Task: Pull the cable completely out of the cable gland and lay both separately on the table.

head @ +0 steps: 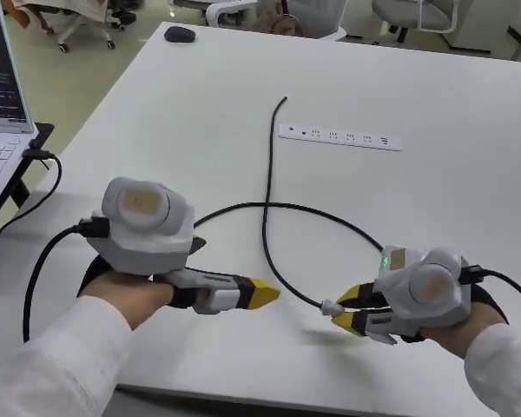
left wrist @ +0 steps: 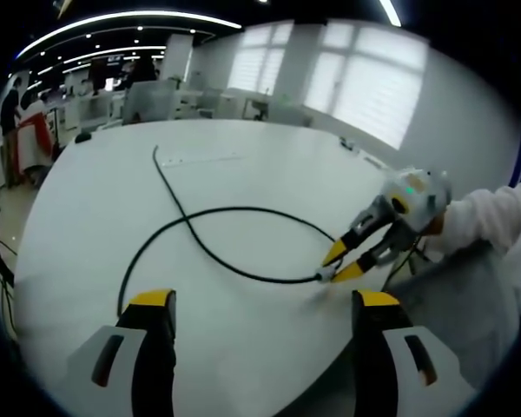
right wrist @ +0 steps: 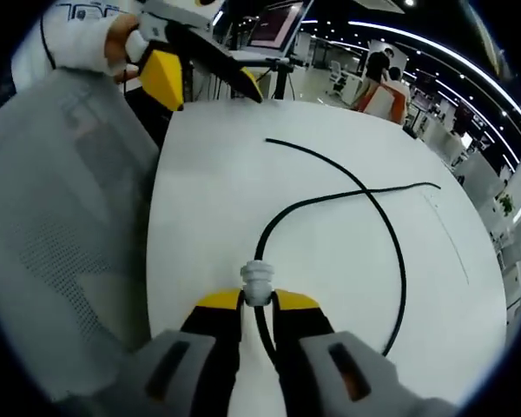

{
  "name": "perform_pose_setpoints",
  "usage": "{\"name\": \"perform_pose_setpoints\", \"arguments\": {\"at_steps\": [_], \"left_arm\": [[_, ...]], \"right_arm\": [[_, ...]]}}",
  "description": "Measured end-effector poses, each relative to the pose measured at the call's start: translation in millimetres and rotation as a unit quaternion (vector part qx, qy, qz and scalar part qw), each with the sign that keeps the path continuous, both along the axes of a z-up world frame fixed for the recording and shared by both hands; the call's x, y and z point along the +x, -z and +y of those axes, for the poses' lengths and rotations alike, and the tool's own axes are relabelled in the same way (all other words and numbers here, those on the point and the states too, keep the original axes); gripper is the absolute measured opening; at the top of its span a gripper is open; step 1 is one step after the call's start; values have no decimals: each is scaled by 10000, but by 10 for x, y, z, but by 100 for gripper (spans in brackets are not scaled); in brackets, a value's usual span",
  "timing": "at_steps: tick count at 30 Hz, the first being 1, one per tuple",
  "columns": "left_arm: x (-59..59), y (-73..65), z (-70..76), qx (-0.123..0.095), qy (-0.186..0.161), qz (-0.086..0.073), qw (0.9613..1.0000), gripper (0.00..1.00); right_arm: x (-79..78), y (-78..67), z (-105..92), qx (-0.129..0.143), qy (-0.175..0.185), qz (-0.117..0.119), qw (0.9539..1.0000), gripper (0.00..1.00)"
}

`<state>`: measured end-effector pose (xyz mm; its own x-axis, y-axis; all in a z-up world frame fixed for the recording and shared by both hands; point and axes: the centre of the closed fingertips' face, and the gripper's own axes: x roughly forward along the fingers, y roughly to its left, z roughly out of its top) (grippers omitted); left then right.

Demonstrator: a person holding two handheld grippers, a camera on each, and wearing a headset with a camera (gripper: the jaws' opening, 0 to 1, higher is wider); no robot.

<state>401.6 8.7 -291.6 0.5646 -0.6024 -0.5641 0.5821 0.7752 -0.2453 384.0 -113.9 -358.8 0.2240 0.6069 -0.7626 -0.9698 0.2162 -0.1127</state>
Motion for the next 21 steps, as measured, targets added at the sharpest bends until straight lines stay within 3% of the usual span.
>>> {"name": "perform_pose_setpoints", "arguments": {"at_steps": [9,12,21], "left_arm": [[3,-56,-55,-77,138,-157,9998,80],[0,-90,-76,-104,196,-236,9995,76],[-27,-297,-234,-512,525,-624,9954,66]], "right_arm": [[-31,-357,101,175,-369,-367,9985,10],[-57,-445,135,285,-384,-365,9982,10],[-181,-739,232,408,-765,-680,9939,10]]}}
